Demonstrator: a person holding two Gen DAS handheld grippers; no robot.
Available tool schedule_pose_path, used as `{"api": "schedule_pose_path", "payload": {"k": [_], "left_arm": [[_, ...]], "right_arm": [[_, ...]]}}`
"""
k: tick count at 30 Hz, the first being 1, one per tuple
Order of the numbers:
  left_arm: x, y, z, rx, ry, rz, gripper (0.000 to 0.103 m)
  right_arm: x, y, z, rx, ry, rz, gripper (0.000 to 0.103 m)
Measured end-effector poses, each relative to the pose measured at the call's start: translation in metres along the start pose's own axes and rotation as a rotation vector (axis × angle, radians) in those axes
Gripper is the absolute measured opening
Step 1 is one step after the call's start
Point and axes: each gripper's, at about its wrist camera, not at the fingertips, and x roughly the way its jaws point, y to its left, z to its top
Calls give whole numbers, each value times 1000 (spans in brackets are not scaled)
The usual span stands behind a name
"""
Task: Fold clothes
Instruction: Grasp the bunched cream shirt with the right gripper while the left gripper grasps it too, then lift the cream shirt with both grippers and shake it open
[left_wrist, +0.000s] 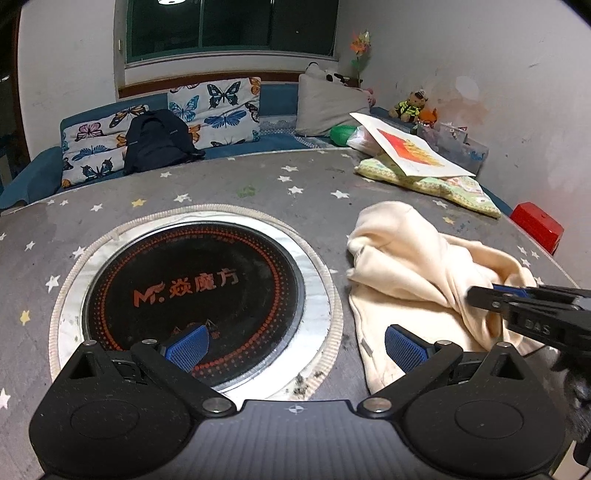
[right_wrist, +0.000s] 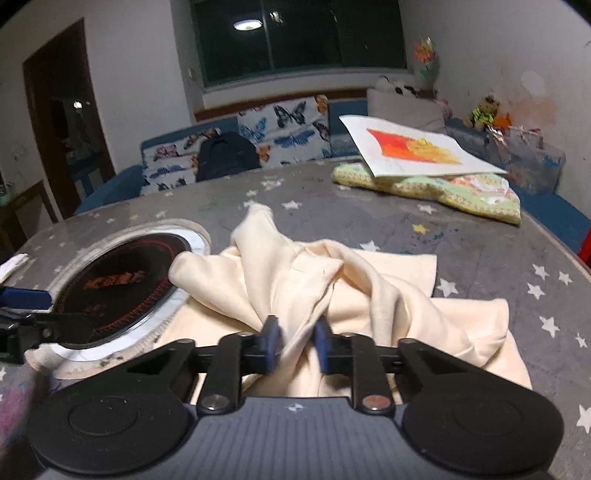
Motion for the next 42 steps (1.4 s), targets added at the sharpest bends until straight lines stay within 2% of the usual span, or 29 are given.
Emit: {"api": "schedule_pose_path", "payload": {"k": [6,13,22,27,29,32,37,40,42], "left_arm": [[-1,-2,12,-16,-9,-25,103],[0,-19,22,15,-7,-69,103],[18,-55,45,58,5,-79,103],[44,-64,59,41,43,-43,102],[55,-65,60,31,72,-33,96],[68,-63,58,11,116,-49,78],[81,-57,48,5,152,-51,34],[74,-51,45,-1,141,-62,23],[69,-45,43,-11,133,-74,21]], "right_arm": [[-26,26,-6,-144,-62,76,5],[-35,61,-34,-339,-44,112,5],[-35,97,-65,-577,-80,60,5],[-38,105,-71,-592,-95,61,5],[-39,105,-72,-590,-98,62,5],[-39,101,-71,-580,-94,66,5],[-40,97,-70,-564,-92,71,5],[-42,93,-66,-531,-82,88,7],[-46,89,-63,-508,-77,106,10]]}}
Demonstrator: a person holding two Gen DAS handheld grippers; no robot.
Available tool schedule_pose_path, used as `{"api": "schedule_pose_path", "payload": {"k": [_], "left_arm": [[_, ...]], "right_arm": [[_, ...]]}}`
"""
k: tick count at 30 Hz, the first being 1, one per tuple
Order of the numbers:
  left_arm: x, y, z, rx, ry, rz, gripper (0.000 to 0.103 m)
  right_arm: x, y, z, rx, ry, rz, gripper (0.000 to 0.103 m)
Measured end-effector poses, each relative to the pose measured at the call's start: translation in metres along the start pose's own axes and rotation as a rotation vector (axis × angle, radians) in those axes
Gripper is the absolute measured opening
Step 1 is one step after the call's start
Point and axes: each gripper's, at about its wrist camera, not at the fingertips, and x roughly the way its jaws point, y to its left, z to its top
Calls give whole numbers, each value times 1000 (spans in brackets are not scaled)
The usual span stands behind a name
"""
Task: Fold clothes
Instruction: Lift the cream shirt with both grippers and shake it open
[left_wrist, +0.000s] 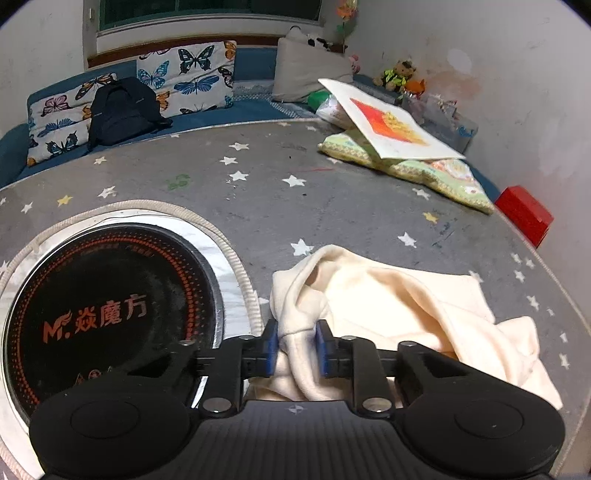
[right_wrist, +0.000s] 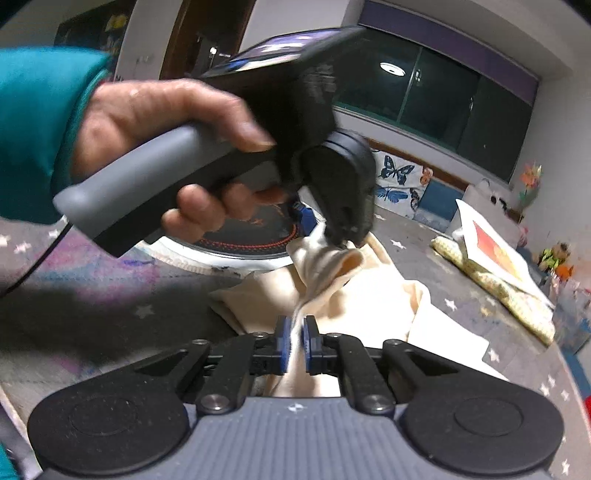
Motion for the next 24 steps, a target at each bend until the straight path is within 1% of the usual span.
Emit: {"api": "schedule_pose_path", "payload": {"k": [3,5,8,9,14,18,21,24], "left_arm": [[-9,7,-5,-9,-11,-16,17],[-17,10,-10,-9,-17,-27,17],[-29,15,-17,-2,-31,-50,17],[-32,17,-19,-2,-34,-56,17],[-47,24,-32,-8,-43,-71,16],[-53,29,-41,-14,-46,-75,16],[-56,33,-46,-17,-45,-73,16],[-55,37,-48,-28,-37,-73,17]], "right_arm": [[-11,-14,6,64,-18,24,14],[-17,-28,11,120,-31,24,23],[-20,-47,20,176,-46,-4,24],[-18,-54,23,184,-44,-28,24],[13,-75,32,189,16,-84,26],[45,-73,34,178,80,-78,27],[63,-66,32,157,117,-95,26],[77,-68,29,162,145,-112,25]]}}
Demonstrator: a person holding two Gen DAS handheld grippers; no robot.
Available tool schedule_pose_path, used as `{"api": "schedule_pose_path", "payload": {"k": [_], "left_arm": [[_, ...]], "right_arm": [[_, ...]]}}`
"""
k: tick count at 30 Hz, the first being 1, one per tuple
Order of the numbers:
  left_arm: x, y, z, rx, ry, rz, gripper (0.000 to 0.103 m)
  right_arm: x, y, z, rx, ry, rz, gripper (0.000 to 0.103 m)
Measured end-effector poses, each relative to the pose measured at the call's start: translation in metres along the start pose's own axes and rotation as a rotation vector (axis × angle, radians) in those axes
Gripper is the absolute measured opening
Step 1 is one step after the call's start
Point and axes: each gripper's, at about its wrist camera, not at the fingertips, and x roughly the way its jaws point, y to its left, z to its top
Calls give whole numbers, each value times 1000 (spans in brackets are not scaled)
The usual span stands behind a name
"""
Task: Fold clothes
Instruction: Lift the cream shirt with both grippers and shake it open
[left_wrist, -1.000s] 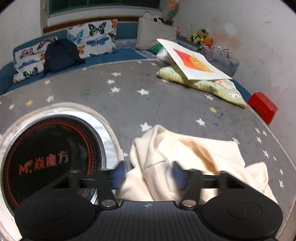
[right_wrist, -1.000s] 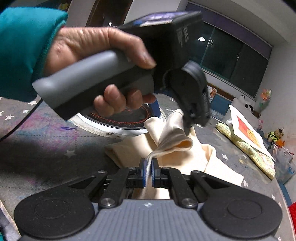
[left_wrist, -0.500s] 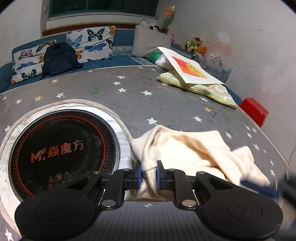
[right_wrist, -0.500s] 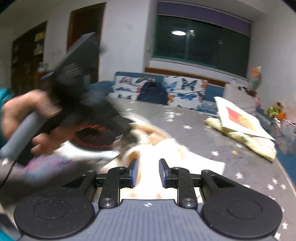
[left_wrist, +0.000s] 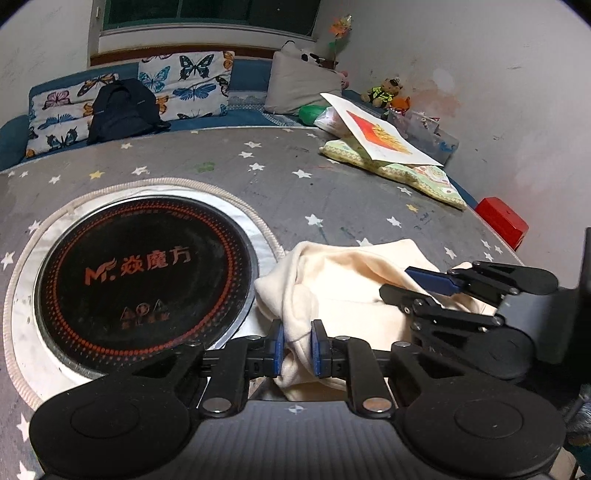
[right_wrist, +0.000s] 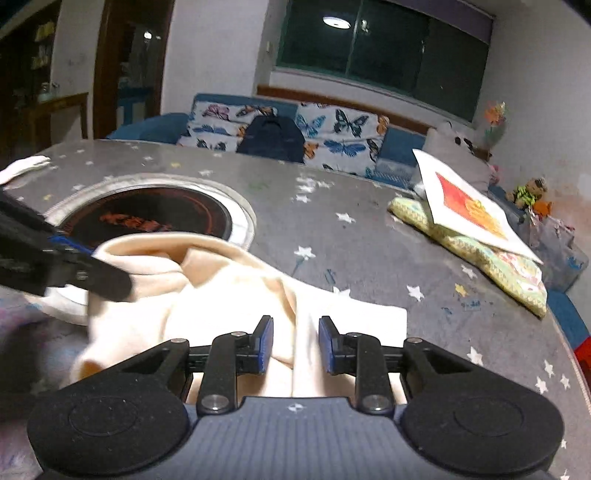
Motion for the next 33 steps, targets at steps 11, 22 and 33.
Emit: {"api": "schedule_pose_path", "payload": {"k": [11,22,33], "left_arm": [[4,1,14,3,-8,20,41],[32,-1,22,70,27,20,15],[42,1,31,43,61,20,44]], "right_arm": [[-28,-27,-8,14,-79,-105,3],[-63,-45,-27,6,-130,-216,3],[-68,-67,-58,196,-52,-152,16]]}}
